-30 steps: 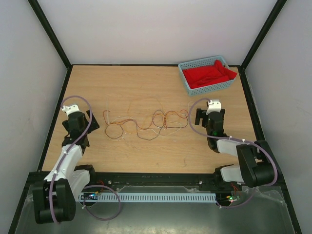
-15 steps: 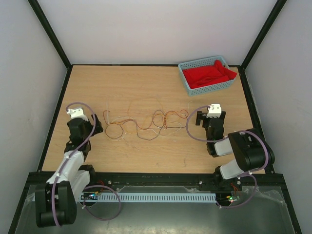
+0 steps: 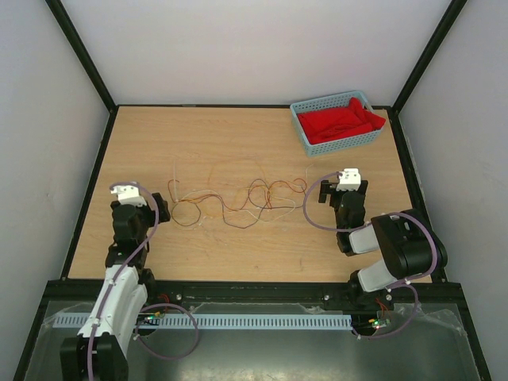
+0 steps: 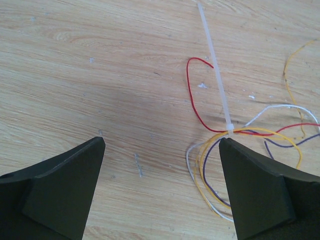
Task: Zip-tie the wires
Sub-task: Reset both arms
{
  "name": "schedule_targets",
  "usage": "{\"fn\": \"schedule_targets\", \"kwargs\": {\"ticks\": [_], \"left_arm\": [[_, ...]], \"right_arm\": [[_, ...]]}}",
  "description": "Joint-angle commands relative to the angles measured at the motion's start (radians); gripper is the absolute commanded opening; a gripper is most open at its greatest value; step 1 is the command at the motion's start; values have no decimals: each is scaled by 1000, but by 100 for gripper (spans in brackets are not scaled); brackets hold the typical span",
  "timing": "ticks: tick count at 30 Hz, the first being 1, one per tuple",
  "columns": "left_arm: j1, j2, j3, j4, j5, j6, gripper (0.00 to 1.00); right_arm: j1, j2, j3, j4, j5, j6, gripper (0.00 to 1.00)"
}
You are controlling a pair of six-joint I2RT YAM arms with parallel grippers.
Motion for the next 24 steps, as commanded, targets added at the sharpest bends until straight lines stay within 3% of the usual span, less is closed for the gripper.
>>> {"fn": "schedule_targets", "kwargs": {"ticks": [1, 24], "left_arm": [[-13, -53, -3, -25, 57, 52, 99], [-63, -510, -67, -292, 9, 73, 99]], "right_arm": [[-4, -4, 7, 44, 1, 0, 99], [-5, -4, 6, 46, 1, 0, 99]]}}
